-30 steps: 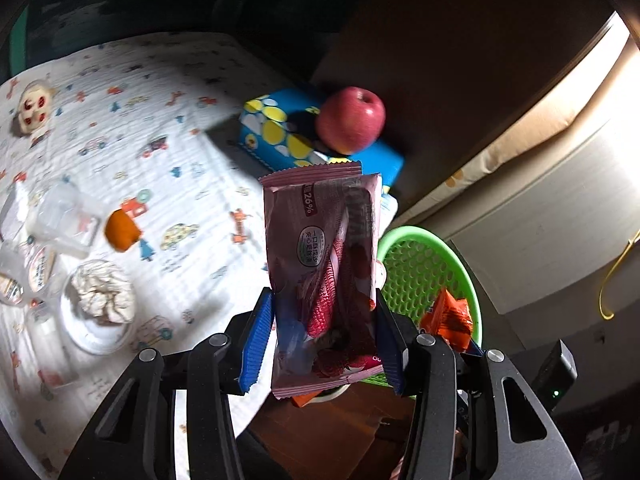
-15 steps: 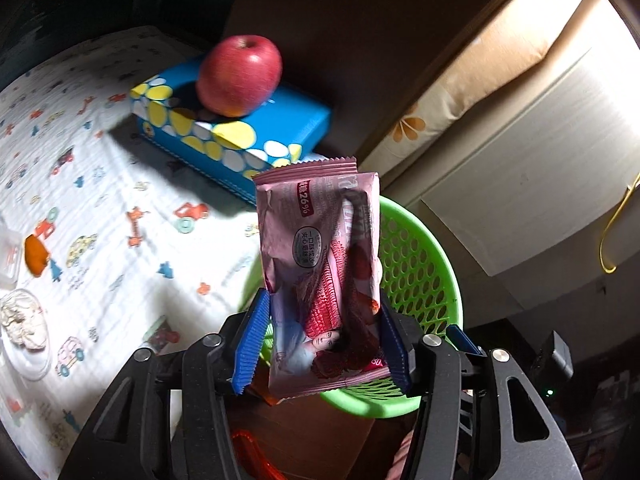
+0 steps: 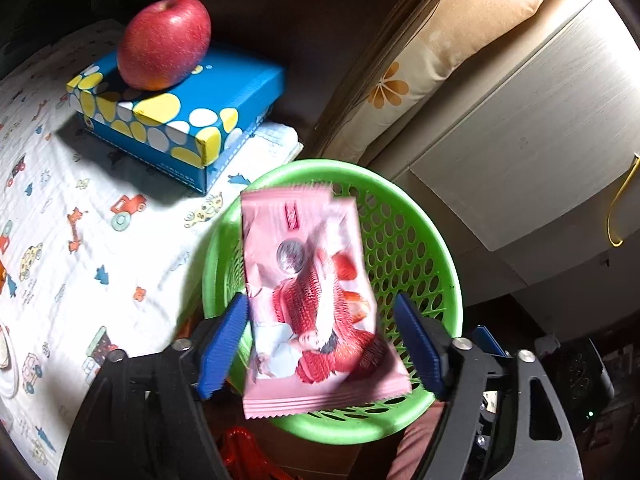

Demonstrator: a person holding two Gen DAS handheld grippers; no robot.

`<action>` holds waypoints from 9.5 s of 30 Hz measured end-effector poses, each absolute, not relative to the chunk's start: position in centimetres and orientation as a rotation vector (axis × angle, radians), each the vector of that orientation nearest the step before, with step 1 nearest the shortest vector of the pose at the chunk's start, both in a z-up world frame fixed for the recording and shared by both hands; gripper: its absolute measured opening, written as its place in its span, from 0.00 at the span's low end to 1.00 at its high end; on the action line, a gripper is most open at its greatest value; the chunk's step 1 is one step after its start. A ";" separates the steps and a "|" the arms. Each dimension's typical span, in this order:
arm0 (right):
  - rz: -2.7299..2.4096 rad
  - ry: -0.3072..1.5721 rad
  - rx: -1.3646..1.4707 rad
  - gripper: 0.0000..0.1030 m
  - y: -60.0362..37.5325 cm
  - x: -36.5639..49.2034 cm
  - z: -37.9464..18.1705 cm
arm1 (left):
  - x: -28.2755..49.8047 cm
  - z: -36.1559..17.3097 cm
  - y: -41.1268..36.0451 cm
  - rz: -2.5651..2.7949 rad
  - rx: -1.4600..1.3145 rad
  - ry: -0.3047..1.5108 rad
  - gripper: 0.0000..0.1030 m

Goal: Collect trash
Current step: 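Open the right tool over the basket while the left tool releases the pink wrapper, then move both tools back over the bed toward the plate and containers, then grasp the crumpled tissue with the right tool while the left tool grasps the clear tray, then carry the tissue and clear tray over the green wastebasket, then open the right tool to drop the tissue while the left tool releases the tray, then move both tools back over the bed toward the remaining containers, then grasp the white plastic lid with the right tool while the left tool grasps the labeled clear cup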

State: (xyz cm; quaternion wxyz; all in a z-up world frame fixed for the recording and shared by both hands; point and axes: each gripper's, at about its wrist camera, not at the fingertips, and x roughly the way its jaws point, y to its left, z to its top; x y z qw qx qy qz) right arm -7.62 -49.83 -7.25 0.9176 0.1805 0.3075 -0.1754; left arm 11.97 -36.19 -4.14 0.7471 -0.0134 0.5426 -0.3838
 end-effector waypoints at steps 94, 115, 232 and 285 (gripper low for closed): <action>0.368 0.822 -0.040 0.80 -15.3 15.3 -9.6 | 12.8 -11.1 5.4 -0.160 -0.186 1.106 0.57; 0.333 0.835 -0.064 0.43 -14.7 16.0 -9.8 | 12.6 -10.3 5.5 -0.172 -0.187 1.088 0.57; -0.124 0.656 0.285 0.79 -37.3 1.5 -4.0 | 15.5 -6.0 -9.2 -0.303 0.038 0.978 0.79; 0.321 0.950 -0.055 0.94 -11.9 16.8 -13.7 | 21.0 -11.9 10.8 -0.064 -0.431 1.040 0.65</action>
